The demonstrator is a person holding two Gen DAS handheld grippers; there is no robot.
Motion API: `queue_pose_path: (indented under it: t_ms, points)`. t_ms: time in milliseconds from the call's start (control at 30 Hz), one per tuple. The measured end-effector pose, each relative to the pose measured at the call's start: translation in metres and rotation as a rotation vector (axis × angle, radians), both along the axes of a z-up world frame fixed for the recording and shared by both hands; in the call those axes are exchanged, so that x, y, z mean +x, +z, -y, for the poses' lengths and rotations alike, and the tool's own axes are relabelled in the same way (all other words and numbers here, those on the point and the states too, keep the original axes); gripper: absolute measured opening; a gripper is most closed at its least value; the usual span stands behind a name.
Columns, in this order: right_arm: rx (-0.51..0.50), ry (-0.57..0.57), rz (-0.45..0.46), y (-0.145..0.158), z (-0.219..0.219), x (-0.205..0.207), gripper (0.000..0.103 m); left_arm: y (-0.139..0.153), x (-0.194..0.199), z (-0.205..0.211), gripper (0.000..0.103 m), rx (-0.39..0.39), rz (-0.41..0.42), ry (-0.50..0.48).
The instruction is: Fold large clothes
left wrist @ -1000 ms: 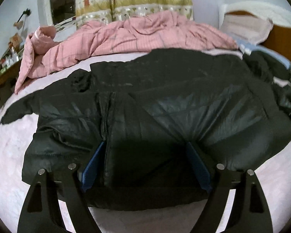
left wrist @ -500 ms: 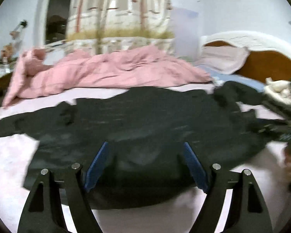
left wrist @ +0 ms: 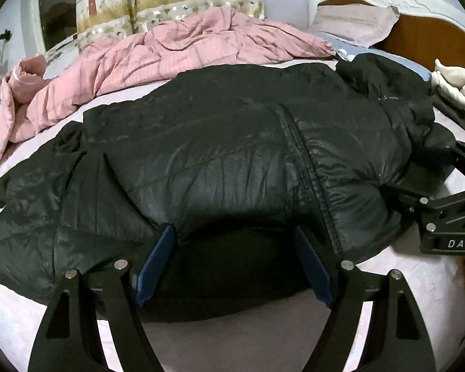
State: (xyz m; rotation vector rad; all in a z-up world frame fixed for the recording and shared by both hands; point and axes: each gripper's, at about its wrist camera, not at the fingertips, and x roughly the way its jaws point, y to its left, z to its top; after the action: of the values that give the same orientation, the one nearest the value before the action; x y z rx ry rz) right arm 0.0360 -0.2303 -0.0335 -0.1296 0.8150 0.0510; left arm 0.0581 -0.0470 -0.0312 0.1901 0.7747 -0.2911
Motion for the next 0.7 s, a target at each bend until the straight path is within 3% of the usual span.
queue_pose_path:
  t_ms: [200,333,400,500,600,700]
  points:
    - [0.087,-0.031,0.089,0.019,0.016,-0.014,0.092,0.015,-0.008,-0.026,0.078,-0.106,0.072,0.032]
    - [0.117,-0.042,0.151,0.037,0.025,-0.03,0.092,0.031,-0.027,-0.039,0.083,-0.074,0.181,0.072]
    - [0.138,-0.077,0.146,0.04,0.03,-0.036,0.092,0.039,-0.035,-0.048,0.087,-0.054,0.209,0.097]
    - [0.231,-0.113,0.095,0.037,0.04,-0.047,0.092,0.048,-0.048,-0.067,0.1,-0.093,0.219,0.101]
    - [0.305,-0.111,0.059,0.027,0.044,-0.063,0.092,0.051,-0.06,-0.086,0.103,-0.107,0.226,0.149]
    - [0.322,-0.124,0.045,0.019,0.045,-0.075,0.092,0.046,-0.06,-0.107,0.103,-0.173,0.166,0.199]
